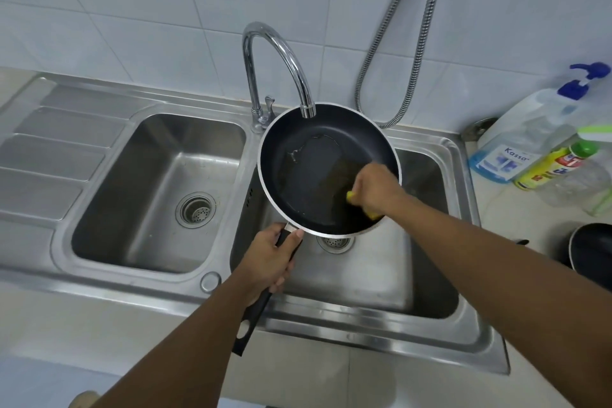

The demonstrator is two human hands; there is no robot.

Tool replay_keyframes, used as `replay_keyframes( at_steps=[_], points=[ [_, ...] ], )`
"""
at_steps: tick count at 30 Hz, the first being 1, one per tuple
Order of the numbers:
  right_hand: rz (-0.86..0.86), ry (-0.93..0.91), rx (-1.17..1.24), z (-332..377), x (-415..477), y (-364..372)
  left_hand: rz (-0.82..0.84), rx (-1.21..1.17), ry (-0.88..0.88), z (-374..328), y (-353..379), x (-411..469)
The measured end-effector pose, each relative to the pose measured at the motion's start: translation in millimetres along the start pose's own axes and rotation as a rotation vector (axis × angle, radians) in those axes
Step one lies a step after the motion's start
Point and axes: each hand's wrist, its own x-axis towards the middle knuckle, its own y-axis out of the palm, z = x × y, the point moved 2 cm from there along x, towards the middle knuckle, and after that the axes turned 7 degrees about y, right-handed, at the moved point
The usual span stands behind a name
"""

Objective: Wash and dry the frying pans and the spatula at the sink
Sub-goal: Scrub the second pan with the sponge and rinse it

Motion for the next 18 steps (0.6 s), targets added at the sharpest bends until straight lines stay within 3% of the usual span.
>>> replay_keyframes(
  at_steps=[4, 9, 13, 18],
  points=[
    [-0.264, -0.079, 0.050, -8.0, 40.4, -12.0, 0.030, 0.030, 0.024, 1.5, 3.8, -6.4],
    [-0.132, -0.361, -0.026, 39.4, 48.9, 3.3, 0.062, 0.065, 0.051, 0.5, 12.2, -9.5],
    [-0.171, -0.587, -0.072, 72.0, 7.9, 25.7, 0.055, 0.041, 0.034, -4.2, 17.5, -7.7],
    [-0.110, -0.825, 0.112, 54.6, -19.6, 59.2, 0.000, 0.015, 0.016, 0.9, 12.0, -3.0]
  ],
)
